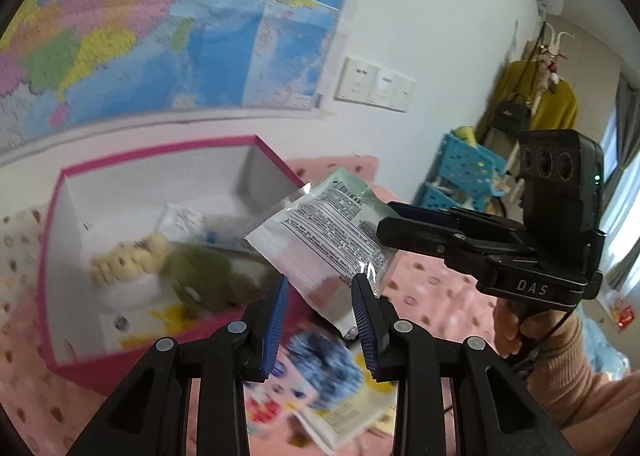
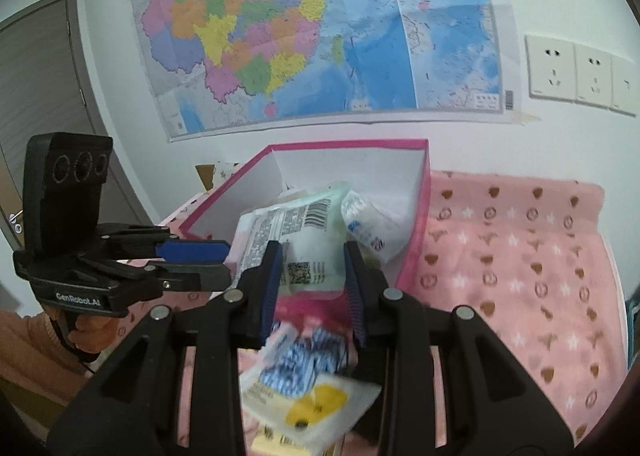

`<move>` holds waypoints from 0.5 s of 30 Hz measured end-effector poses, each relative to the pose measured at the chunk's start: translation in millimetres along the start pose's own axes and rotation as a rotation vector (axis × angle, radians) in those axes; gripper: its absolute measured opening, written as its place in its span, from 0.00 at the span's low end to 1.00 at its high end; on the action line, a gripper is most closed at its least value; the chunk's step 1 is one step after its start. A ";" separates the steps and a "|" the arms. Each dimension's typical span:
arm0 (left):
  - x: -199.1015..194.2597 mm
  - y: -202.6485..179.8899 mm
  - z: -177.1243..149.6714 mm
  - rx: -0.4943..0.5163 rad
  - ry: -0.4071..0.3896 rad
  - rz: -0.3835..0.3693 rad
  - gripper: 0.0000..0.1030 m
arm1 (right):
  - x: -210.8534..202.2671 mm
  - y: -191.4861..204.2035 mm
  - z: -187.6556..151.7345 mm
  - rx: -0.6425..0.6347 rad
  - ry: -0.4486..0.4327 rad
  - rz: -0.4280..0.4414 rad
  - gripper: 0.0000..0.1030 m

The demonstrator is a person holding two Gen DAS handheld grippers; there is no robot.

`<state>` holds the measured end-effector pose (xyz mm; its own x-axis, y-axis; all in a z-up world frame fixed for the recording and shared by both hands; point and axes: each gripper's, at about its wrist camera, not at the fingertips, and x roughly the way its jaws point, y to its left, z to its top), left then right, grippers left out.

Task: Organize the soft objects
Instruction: 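Carry the packet over the magenta box and open the right gripper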

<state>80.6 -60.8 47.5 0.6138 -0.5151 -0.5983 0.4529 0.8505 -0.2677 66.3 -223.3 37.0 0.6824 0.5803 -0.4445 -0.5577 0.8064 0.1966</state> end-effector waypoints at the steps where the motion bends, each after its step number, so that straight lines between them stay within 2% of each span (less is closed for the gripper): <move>1: 2.5 4.4 5.5 0.000 -0.001 0.014 0.31 | 5.0 -1.0 4.7 -0.004 -0.002 0.000 0.33; 4: 12.6 16.6 18.7 0.007 -0.005 0.061 0.31 | 21.2 -7.2 18.7 0.001 0.000 0.000 0.33; 10: 38.1 46.4 39.7 -0.026 0.022 0.106 0.31 | 56.4 -23.7 43.2 0.020 0.027 0.010 0.33; 15: 61.3 66.6 53.8 -0.056 0.059 0.142 0.31 | 90.1 -34.1 54.2 0.008 0.080 -0.034 0.33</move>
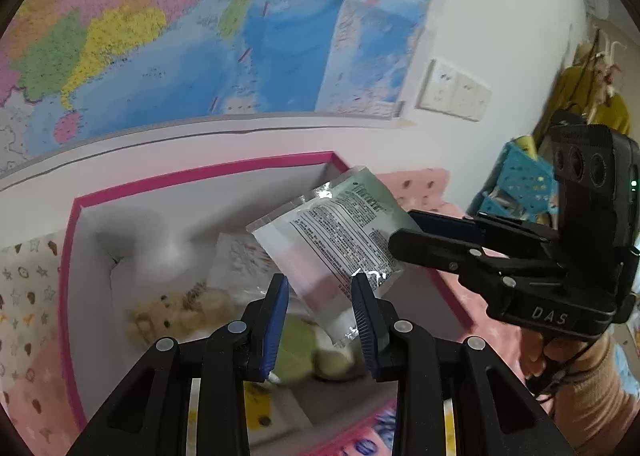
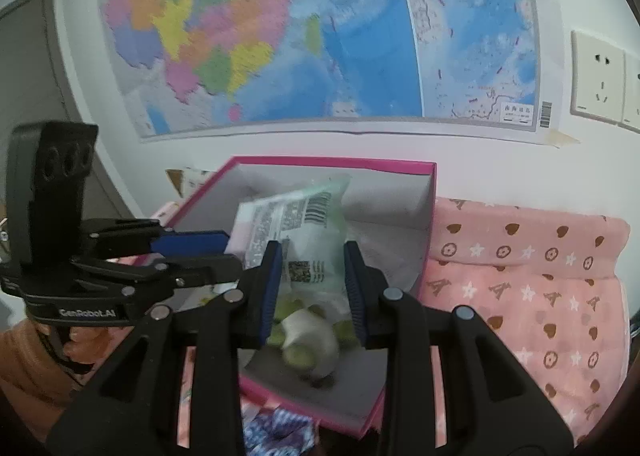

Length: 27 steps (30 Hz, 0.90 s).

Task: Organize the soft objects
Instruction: 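Carry the packet over the magenta box and open the right gripper, then move the left gripper to the pink flower tissue pack and grasp it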

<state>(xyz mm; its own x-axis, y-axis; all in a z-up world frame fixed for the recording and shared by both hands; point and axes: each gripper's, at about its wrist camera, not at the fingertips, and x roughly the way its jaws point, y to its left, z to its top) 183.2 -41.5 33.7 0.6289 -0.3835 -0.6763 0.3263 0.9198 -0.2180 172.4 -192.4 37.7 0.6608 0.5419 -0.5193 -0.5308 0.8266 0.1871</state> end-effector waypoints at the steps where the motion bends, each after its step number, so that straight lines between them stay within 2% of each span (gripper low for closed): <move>1: 8.4 4.7 4.1 -0.017 0.018 0.004 0.31 | 7.1 -3.0 1.7 0.004 0.014 -0.008 0.33; 3: 22.2 10.4 10.5 -0.028 0.052 0.021 0.31 | 22.2 -10.1 5.3 0.023 0.042 -0.026 0.33; 5: 35.3 10.5 15.3 -0.003 0.073 0.088 0.34 | 34.0 -14.6 9.1 0.024 0.058 -0.086 0.33; 7: 47.0 15.8 18.6 -0.028 0.103 0.126 0.40 | 40.7 -16.5 12.8 0.015 0.065 -0.145 0.33; 9: 52.7 23.9 19.3 -0.071 0.129 0.120 0.40 | 41.3 -18.0 14.2 0.020 0.064 -0.152 0.34; 10: 49.9 27.1 18.0 -0.090 0.122 0.103 0.40 | 39.6 -18.3 13.4 0.022 0.060 -0.144 0.35; 15: 24.9 20.3 9.2 -0.061 0.063 0.064 0.41 | 22.5 -16.1 -0.8 0.028 0.055 -0.103 0.35; 20: -18.3 10.5 -2.3 -0.028 -0.048 0.014 0.49 | -7.5 -6.8 -20.4 0.041 0.039 -0.034 0.36; 23: -45.2 2.6 -13.4 -0.011 -0.107 -0.010 0.49 | -30.9 3.1 -29.7 0.046 0.007 0.016 0.41; 27: -75.3 -8.2 -34.2 0.022 -0.162 -0.044 0.51 | -56.0 22.4 -41.7 0.019 -0.012 0.073 0.42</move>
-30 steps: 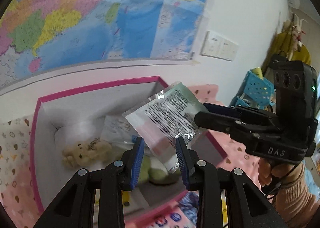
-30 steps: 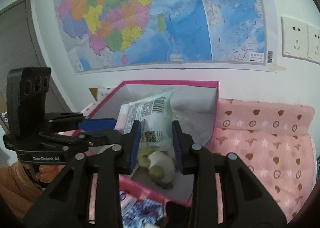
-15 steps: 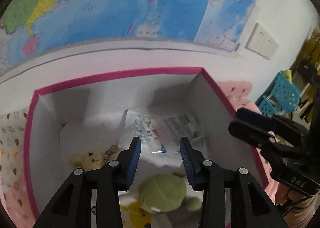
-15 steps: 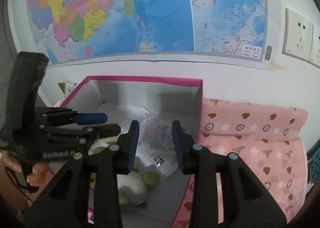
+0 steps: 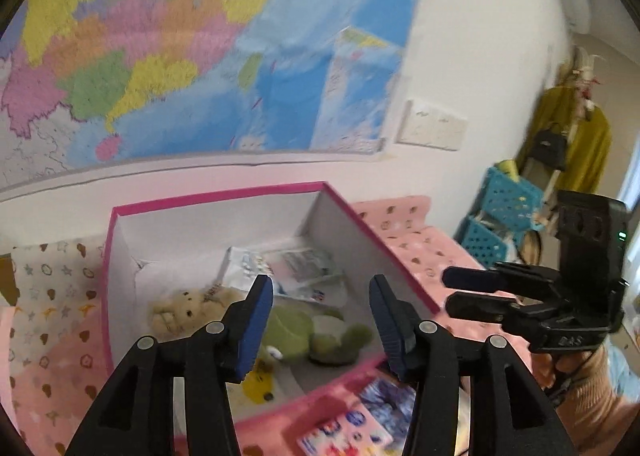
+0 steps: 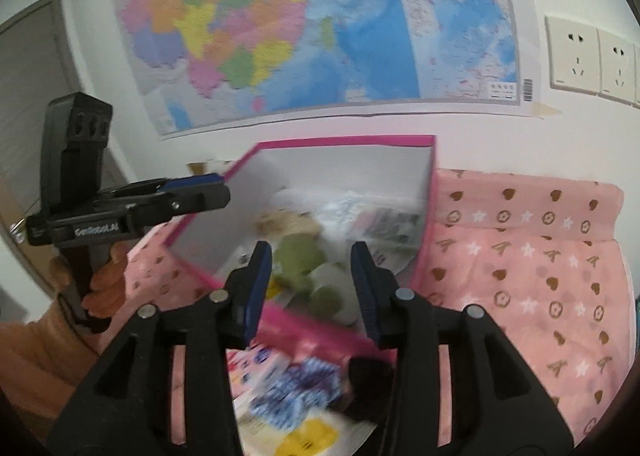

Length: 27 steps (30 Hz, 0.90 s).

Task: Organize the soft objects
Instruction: 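Move the left gripper to the pink flower tissue pack and grasp it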

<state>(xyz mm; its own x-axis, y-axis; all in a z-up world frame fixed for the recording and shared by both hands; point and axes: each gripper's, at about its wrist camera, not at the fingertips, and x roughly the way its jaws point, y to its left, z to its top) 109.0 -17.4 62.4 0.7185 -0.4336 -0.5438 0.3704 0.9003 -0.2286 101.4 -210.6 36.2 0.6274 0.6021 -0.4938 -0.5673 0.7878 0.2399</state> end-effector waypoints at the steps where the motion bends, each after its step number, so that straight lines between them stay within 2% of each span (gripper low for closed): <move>1: -5.3 -2.1 -3.7 0.004 -0.006 0.001 0.52 | -5.0 5.6 -3.5 -0.009 0.000 0.011 0.42; 6: -28.3 -12.4 -35.5 0.031 -0.014 -0.017 0.54 | -15.9 28.4 -24.7 -0.041 0.032 0.067 0.42; 9: -32.7 -13.5 -55.0 0.007 0.005 -0.026 0.54 | -14.4 33.5 -37.9 -0.031 0.051 0.076 0.42; 12: -27.7 -7.5 -78.4 -0.046 0.040 -0.023 0.54 | -8.6 33.4 -52.3 0.000 0.069 0.080 0.42; 14: -17.7 -3.8 -96.5 -0.074 0.092 -0.007 0.54 | -2.8 31.8 -61.2 0.030 0.085 0.098 0.42; 16: -7.8 0.8 -111.0 -0.111 0.146 -0.024 0.54 | 3.5 32.2 -68.5 0.043 0.106 0.093 0.42; 21: 7.2 1.4 -129.6 -0.140 0.213 -0.035 0.54 | 26.1 38.7 -80.6 0.043 0.174 0.096 0.42; 27: 18.0 6.0 -140.6 -0.190 0.253 -0.102 0.54 | 46.9 41.6 -90.4 0.060 0.224 0.088 0.42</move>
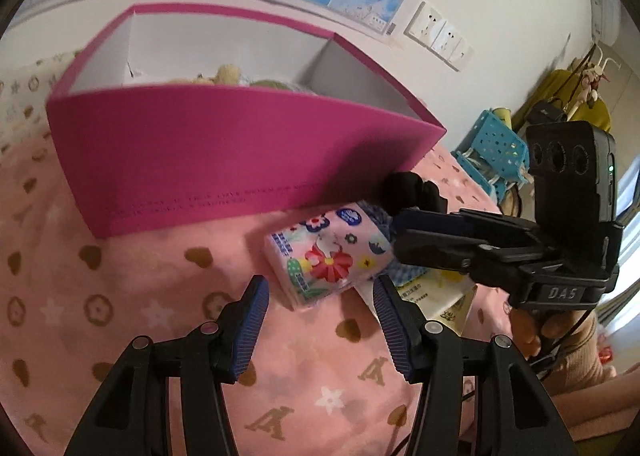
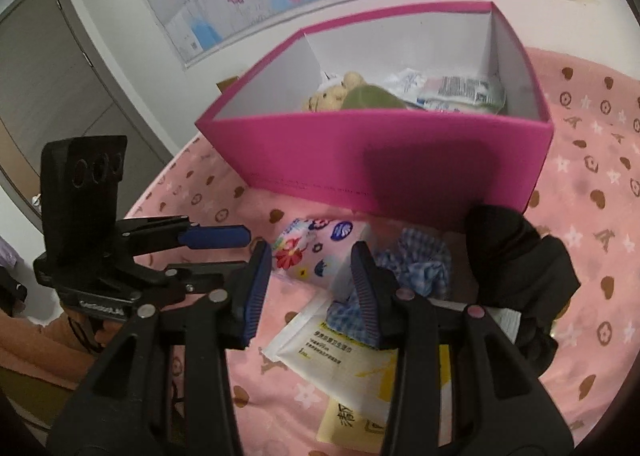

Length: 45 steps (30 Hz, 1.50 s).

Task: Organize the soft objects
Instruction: 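Move the left gripper to the pink flower tissue pack and grasp it, then lift the tissue pack into the magenta box and open the left gripper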

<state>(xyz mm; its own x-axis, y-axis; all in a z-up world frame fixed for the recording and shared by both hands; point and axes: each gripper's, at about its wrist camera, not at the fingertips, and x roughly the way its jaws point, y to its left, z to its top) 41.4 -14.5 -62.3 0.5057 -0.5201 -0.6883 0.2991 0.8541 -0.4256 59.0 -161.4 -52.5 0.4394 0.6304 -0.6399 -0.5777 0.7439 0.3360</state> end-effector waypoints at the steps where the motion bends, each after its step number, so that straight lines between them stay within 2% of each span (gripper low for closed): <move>1: 1.6 1.8 -0.6 -0.010 0.004 -0.008 0.54 | 2.1 -0.4 -0.6 0.002 0.005 -0.005 0.42; 3: 3.8 3.1 -2.3 -0.021 0.009 -0.017 0.53 | 6.6 -1.7 -1.4 0.009 0.016 -0.015 0.42; 7: 10.6 3.8 -2.9 -0.019 0.027 -0.009 0.45 | 12.5 -4.3 -1.7 0.018 0.029 -0.027 0.42; 12: 15.8 6.7 -1.5 -0.035 0.043 -0.040 0.41 | 19.7 -5.2 -0.9 0.019 0.045 -0.031 0.42; 23: 12.1 -0.4 -1.8 -0.027 0.034 -0.059 0.42 | 20.2 -2.4 -0.3 0.017 0.037 -0.042 0.42; 35: -40.3 -14.6 6.2 0.038 -0.091 -0.034 0.42 | -8.7 17.6 10.4 -0.031 -0.044 0.002 0.42; 40: -66.2 -20.2 14.8 0.066 -0.157 -0.020 0.42 | -22.1 29.7 23.9 -0.064 -0.093 0.020 0.42; 45: -82.5 -27.3 30.6 0.107 -0.216 0.026 0.42 | -29.4 40.2 43.1 -0.102 -0.137 0.046 0.42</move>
<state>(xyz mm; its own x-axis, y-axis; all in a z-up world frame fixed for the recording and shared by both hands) 16.2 5.4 24.1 0.6719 -0.4938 -0.5520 0.3619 0.8692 -0.3371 52.5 -140.3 9.6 0.4966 0.6930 -0.5226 -0.6635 0.6913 0.2862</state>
